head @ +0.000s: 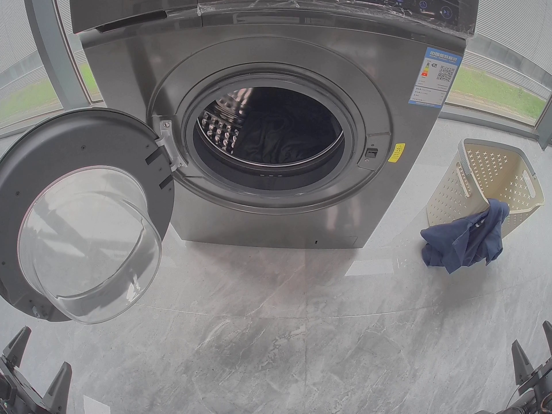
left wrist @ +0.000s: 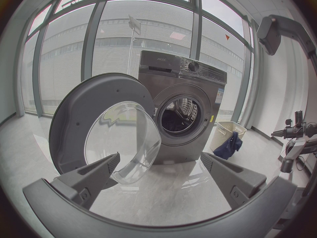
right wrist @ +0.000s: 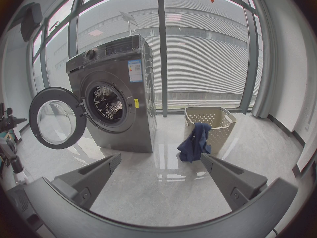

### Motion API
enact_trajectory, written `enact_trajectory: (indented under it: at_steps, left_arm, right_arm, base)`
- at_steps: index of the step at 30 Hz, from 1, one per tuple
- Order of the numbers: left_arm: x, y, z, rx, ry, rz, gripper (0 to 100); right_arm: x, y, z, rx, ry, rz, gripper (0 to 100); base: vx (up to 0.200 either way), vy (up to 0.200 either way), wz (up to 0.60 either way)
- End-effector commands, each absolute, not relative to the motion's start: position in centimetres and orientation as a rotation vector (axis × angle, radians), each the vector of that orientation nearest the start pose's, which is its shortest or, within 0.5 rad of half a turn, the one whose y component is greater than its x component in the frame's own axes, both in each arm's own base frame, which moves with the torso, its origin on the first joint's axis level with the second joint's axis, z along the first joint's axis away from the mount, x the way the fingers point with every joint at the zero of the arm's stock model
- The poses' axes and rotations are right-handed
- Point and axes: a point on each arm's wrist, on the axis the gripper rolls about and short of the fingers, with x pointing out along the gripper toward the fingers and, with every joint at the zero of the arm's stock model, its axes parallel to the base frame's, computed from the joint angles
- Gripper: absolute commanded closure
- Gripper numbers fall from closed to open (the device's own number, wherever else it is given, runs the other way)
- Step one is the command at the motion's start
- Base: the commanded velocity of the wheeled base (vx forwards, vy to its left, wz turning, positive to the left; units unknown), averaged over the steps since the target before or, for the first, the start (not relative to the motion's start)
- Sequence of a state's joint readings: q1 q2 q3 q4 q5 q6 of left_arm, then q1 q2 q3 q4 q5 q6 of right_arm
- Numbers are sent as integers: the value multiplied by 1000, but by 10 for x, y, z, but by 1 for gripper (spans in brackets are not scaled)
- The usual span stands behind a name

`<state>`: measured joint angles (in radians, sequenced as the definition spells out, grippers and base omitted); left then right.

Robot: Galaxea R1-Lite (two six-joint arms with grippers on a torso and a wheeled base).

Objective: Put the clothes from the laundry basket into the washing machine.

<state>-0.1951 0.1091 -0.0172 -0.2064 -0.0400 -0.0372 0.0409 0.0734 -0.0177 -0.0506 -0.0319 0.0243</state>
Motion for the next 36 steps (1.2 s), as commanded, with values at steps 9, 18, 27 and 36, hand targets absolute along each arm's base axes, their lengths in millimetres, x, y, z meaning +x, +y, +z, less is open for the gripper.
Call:
enact_trajectory:
  at_steps: [9, 18, 27, 36]
  left_arm:
    - [-24, -1, 76, 12, 18, -31, 0]
    - [-23, 0, 75, 6, 8, -26, 0]
    - [-23, 0, 75, -5, 8, -23, 0]
    - [-23, 0, 75, -11, 8, -23, 0]
  right_arm:
    - [-23, -1, 76, -5, 0, -15, 0]
    - [-23, -1, 76, 2, 0, -6, 0]
    - [-23, -1, 76, 0, 0, -6, 0]
    - [-23, -1, 76, 0, 0, -6, 0]
  base:
    - [0, 0, 0]
    - [0, -44, 0]
    - [0, -200, 0]
    - [0, -156, -200]
